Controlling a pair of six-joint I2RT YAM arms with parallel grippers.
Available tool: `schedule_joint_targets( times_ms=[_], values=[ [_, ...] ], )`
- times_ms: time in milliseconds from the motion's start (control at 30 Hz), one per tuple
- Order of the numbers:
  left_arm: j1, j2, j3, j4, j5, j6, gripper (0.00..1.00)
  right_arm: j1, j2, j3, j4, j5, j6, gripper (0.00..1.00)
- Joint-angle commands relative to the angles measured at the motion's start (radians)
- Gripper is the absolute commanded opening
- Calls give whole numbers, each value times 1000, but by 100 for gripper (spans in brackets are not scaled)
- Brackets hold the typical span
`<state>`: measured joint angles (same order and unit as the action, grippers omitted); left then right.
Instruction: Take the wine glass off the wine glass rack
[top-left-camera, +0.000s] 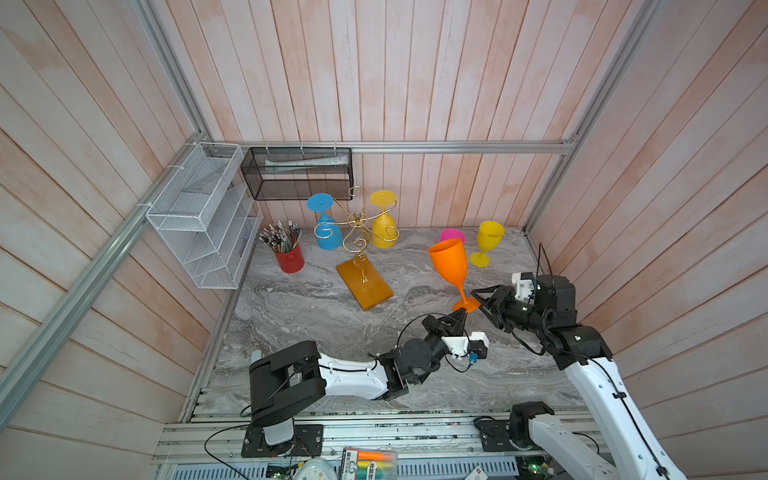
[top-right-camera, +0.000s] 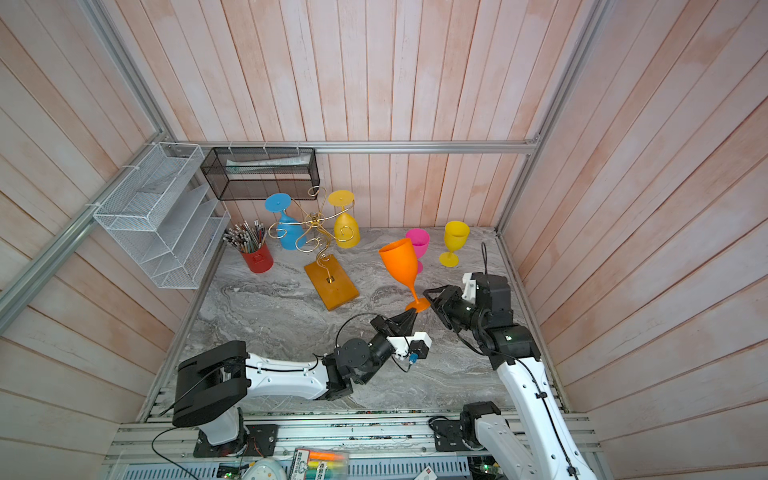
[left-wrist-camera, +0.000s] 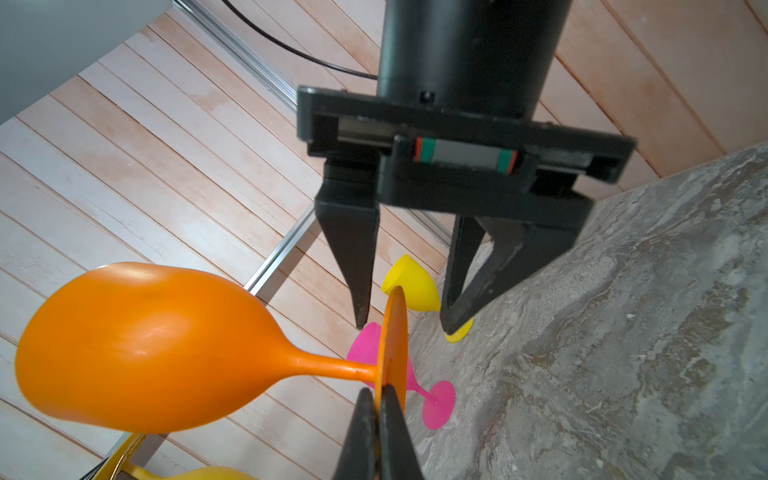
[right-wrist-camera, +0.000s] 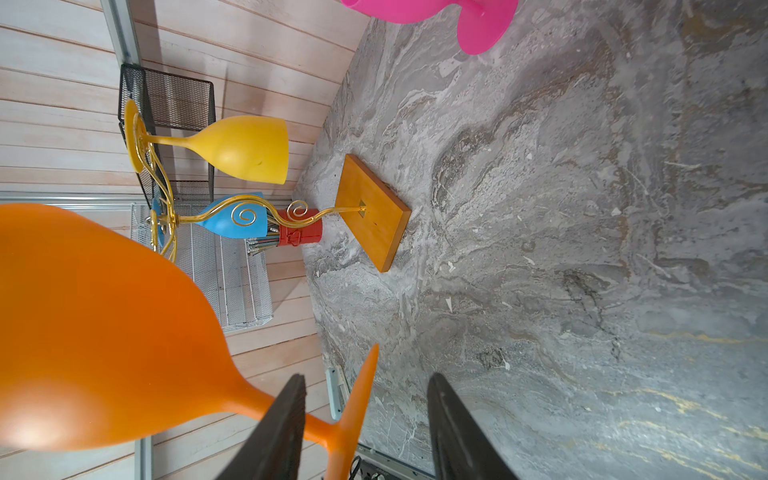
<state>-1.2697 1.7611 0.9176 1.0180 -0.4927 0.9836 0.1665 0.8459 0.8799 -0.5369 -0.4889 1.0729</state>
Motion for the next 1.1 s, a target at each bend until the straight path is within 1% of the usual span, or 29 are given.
schedule_joint_targets(
  times_ms=[0, 67, 100, 167, 233, 267, 367, 400, 433, 500, 533, 600, 633, 733, 833, 933, 1067],
  values=[
    [3, 27, 35, 24, 20, 6, 0, 18, 3, -20, 30, 28, 19, 42],
    [3, 32, 41, 21, 23, 5, 0, 19, 1, -30, 42, 24, 26, 36],
    [4, 36, 44, 21, 24, 5, 0, 20, 2, -34, 51, 23, 28, 30],
    [4, 41, 51, 23, 24, 3, 0, 19, 4, -36, 56, 26, 30, 20],
    [5, 43, 54, 21, 24, -1, 0, 19, 3, -43, 65, 34, 35, 2],
    [4, 41, 57, 17, 23, -6, 0, 20, 1, -48, 71, 37, 39, 0],
    [5, 27, 71, -28, 4, -32, 0, 19, -5, -61, 90, 43, 47, 0],
    [4, 14, 75, -65, 1, -50, 5, 19, -8, -64, 92, 51, 48, 0],
    [4, -4, 79, -109, 0, -73, 16, 19, -12, -65, 97, 60, 48, 0],
    [4, -52, 76, -196, 4, -122, 42, 20, -22, -72, 110, 74, 51, 0],
    [5, -84, 73, -244, 12, -155, 53, 20, -27, -76, 116, 85, 57, 0],
    [4, -146, 63, -346, 27, -220, 67, 15, -36, -83, 134, 97, 53, 0],
    [4, -183, 63, -407, 41, -260, 71, 13, -39, -87, 147, 99, 44, 0],
    [8, -297, 81, -627, 140, -405, 76, 6, -41, -88, 184, 101, 10, 0],
    [28, -379, 170, -886, 282, -563, 78, 0, -42, -88, 214, 108, -34, 0],
    [59, -430, 227, -1012, 388, -657, 80, -5, -54, -98, 250, 105, -82, 0],
    [108, -434, 312, -1114, 503, -743, 80, -8, -89, -125, 289, 111, -125, 0]
  ],
)
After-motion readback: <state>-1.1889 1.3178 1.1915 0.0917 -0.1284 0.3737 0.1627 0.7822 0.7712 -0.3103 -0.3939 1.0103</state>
